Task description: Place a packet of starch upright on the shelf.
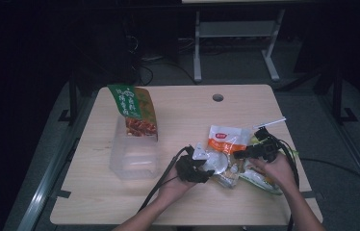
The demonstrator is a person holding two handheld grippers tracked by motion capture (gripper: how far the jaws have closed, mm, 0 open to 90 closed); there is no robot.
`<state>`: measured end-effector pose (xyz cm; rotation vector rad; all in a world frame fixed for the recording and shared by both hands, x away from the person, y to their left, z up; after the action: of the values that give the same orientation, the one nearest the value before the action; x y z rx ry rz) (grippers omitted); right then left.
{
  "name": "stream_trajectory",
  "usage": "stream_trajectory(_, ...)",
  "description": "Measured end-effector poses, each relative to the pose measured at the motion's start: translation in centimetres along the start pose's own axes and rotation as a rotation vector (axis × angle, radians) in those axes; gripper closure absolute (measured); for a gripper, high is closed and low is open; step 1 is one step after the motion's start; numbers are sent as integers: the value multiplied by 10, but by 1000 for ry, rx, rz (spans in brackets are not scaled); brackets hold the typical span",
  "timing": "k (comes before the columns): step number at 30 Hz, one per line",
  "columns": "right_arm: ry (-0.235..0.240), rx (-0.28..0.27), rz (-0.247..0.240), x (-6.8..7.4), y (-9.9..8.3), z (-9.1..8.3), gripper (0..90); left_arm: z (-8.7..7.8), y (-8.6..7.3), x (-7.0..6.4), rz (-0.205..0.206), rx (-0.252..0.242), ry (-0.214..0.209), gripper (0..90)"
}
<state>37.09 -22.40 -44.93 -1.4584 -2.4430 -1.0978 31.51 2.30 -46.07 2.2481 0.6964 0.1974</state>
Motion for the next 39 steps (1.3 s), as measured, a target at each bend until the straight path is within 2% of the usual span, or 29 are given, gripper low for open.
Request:
stream_trajectory(7,14,32,17,1,2,12,416,0,0,-2,8,4,9,500)
stream_trajectory(9,21,36,2,4,4,14,463,1,0,-2,4,0,7,501)
stream_trajectory(11,23,39,-2,5,4,15,471,1,0,-2,5,-1,8,503)
stream_trajectory(12,29,50,-1,7,4,17,495,1,0,-1,5,2,7,504)
stream_trajectory(13,46,65,-9,10,5,20,565,1,0,-1,6,3,6,505)
stream_trajectory(14,46,65,-9,10,5,20,565,1,0,-1,7,3,6,505)
stream_trajectory(22,81,64,-53,19,7,22,785,1,0,-2,10,2,11,505)
stream_trajectory(24,82,62,-55,20,7,22,803,1,0,-2,11,6,12,504)
stream_trajectory(27,78,48,-80,24,7,19,879,0,0,-2,11,5,9,490)
stream_trajectory(30,77,43,-90,26,7,17,890,-2,-2,-2,-1,4,-2,484)
stream_trajectory(33,72,17,-126,30,7,14,896,-5,-3,-1,2,4,2,468)
stream_trajectory(39,68,-6,-147,35,7,9,897,-17,-6,1,6,-9,12,456)
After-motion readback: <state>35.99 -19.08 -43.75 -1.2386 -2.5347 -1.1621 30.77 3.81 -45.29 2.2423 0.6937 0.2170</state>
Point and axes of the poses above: each handheld gripper's, and its own axes: z roughly forward along the jaws, y roughly out of its top, x roughly to its left, the point moved 2 cm from there along z, roughly forward along the jaws, and after that the axes turned 3 degrees about -z, right-handed, at the moved point
